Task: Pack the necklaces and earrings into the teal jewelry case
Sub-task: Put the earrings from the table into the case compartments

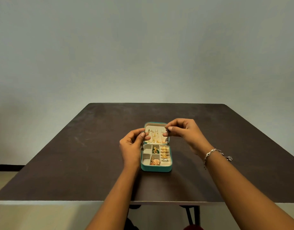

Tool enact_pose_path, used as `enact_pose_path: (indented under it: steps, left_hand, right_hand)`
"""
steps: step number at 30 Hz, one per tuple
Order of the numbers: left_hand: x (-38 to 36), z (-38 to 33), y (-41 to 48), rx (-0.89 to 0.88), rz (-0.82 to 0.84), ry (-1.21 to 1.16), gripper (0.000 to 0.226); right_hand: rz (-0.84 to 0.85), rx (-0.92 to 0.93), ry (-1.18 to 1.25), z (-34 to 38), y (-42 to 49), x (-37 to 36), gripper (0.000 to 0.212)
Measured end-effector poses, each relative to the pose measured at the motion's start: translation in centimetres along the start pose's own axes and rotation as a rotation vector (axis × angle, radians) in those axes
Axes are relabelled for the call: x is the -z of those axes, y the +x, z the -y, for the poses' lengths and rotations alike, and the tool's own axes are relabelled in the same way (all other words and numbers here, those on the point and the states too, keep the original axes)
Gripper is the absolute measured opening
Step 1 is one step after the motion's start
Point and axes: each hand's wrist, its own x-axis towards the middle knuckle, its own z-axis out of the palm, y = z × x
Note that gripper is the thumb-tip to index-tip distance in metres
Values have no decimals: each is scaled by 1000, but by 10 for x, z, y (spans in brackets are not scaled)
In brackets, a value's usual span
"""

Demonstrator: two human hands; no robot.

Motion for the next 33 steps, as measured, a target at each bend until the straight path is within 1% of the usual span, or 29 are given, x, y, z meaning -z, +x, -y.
enact_pose_path:
  steps: [5, 11, 17, 25, 33]
  left_hand:
    - [16, 12, 3, 7, -33, -27, 17]
    - [23, 15, 4, 1, -28, -46, 19]
    - [28, 16, 7, -8, -36, -53, 18]
    - [30, 16, 12, -21, -64, 12, 26]
    - [29, 19, 12, 34, -44, -32, 32]
  right_hand:
    - [15, -20, 0, -5, 12, -24, 11]
    - [31, -8, -42, -16, 20, -45, 12]
    - [64, -3, -168, -32, 25, -60, 10]
    - [59, 20, -503, -43, 31, -65, 7]
    - [152, 52, -812, -50, 39, -66, 10]
